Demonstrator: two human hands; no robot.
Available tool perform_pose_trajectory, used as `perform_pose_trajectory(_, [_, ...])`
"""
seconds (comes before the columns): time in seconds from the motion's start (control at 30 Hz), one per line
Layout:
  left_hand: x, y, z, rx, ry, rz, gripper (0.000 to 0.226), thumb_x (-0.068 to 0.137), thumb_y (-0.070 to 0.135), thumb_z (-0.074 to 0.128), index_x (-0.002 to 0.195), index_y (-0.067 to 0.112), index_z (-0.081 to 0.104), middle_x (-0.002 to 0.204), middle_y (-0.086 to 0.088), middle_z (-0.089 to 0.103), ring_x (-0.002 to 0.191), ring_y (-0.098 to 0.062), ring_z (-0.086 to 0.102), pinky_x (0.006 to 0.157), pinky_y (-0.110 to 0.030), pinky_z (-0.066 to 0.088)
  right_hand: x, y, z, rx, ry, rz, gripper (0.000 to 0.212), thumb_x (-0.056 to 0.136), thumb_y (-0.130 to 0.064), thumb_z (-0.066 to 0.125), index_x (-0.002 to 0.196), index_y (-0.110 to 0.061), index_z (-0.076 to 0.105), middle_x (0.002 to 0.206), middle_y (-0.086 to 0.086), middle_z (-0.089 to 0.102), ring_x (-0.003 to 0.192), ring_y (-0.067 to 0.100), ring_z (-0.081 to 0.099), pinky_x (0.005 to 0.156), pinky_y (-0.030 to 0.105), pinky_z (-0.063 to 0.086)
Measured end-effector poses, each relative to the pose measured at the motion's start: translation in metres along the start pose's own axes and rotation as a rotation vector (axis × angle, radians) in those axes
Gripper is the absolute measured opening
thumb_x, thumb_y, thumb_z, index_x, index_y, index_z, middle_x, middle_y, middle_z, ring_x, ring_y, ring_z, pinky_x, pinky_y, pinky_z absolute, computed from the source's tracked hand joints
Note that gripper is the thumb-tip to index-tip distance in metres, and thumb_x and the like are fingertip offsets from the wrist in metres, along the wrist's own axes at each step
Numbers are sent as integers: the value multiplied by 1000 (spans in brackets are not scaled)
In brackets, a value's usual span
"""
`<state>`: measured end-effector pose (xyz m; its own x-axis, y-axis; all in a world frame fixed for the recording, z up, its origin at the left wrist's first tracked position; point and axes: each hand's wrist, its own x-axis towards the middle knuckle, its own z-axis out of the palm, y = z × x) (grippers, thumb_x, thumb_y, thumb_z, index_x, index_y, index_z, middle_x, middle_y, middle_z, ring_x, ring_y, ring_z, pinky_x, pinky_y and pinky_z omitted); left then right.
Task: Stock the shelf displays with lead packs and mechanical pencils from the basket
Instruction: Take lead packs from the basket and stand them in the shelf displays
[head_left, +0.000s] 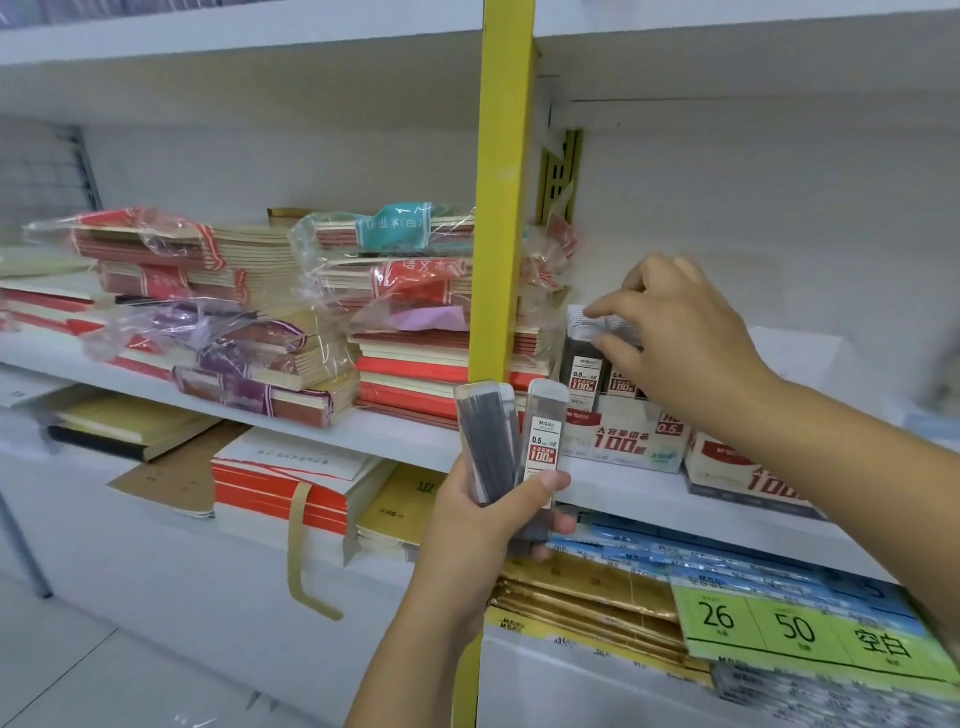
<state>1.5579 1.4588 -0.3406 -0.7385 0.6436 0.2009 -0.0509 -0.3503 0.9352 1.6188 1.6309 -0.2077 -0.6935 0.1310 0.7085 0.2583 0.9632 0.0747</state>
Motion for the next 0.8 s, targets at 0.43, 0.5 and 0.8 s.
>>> perform_pose_trajectory(0.43, [-7,6,15,51,-46,60,40,83,53,60,116,31,57,97,0,77,67,-19,74,52,-24,56,-48,-17,-23,966,-96,351,23,87,-18,69,105,-32,64,91,-10,73,77,2,68,60,15,51])
perform_pose_trajectory(0.5, [-6,7,17,61,-19,74,33,89,51,57,113,28,57,88,-1,74,59,-16,68,51,-25,54,-37,-10,-38,867,64,254,20,87,-21,68,102,-32,62,92,-9,70,78,-2,66,64,11,51])
perform_pose_trajectory(0.8, [-3,0,9,176,-43,92,16,99,39,54,109,27,55,73,4,59,54,-11,53,52,-23,48,-2,-3,-27,376,-66,-27,26,86,-27,68,105,-41,56,92,-26,54,85,-8,53,70,11,39])
